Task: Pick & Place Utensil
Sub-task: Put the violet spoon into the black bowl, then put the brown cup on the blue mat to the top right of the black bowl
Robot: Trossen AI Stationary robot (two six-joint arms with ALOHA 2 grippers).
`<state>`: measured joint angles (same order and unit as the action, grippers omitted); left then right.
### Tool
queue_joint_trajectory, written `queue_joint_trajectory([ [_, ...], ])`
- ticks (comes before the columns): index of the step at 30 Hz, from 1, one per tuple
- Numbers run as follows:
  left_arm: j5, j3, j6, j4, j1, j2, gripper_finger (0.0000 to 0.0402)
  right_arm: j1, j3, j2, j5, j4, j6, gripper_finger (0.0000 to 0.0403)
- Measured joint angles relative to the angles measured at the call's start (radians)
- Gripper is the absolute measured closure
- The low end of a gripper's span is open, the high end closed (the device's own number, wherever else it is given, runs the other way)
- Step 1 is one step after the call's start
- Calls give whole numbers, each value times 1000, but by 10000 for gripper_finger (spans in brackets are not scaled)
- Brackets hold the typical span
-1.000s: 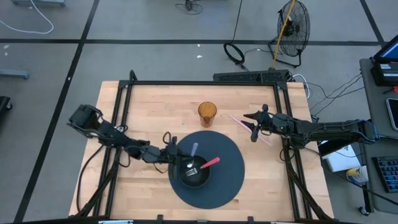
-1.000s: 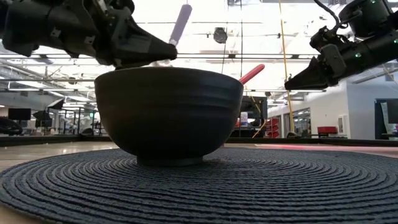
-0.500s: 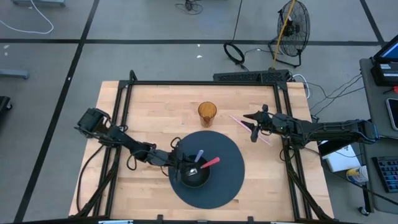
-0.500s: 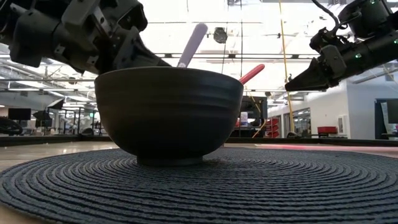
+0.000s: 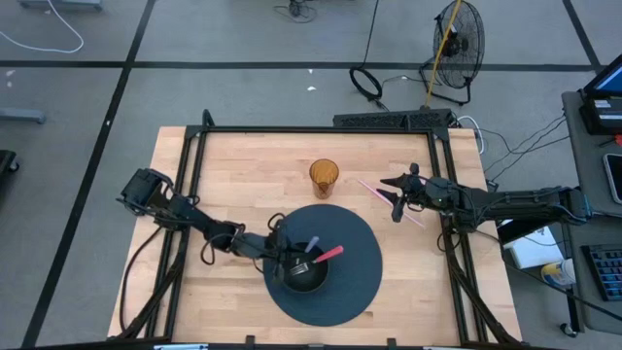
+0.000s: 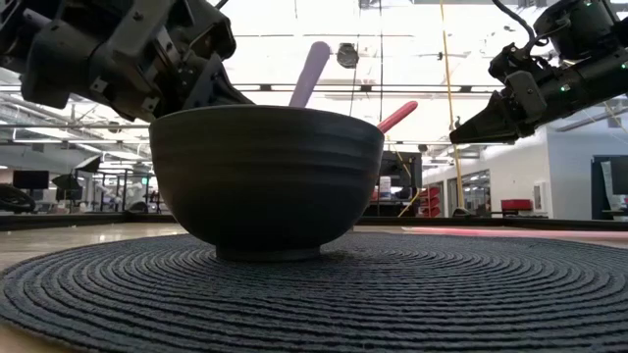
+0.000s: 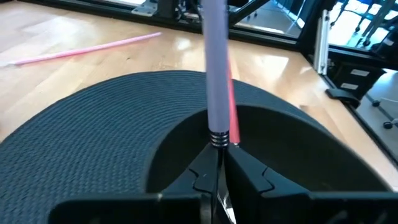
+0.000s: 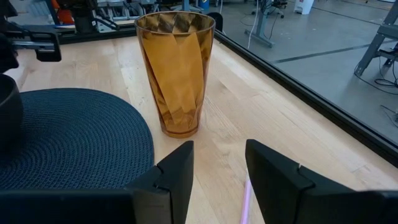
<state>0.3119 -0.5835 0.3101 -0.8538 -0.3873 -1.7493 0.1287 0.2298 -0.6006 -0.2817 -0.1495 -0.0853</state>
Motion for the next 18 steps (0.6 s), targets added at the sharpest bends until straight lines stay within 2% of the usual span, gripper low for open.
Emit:
queue_joint_trajectory([
  [6, -48, 0, 0, 14, 24, 0, 369, 0, 0, 0, 0, 0, 0, 259],
  [13, -52, 0, -22, 13, 28, 0, 368, 0, 0, 0, 0, 0, 0, 259],
  [18, -53, 0, -39, 12, 28, 0, 342, 0, 0, 0, 0, 0, 0, 259],
])
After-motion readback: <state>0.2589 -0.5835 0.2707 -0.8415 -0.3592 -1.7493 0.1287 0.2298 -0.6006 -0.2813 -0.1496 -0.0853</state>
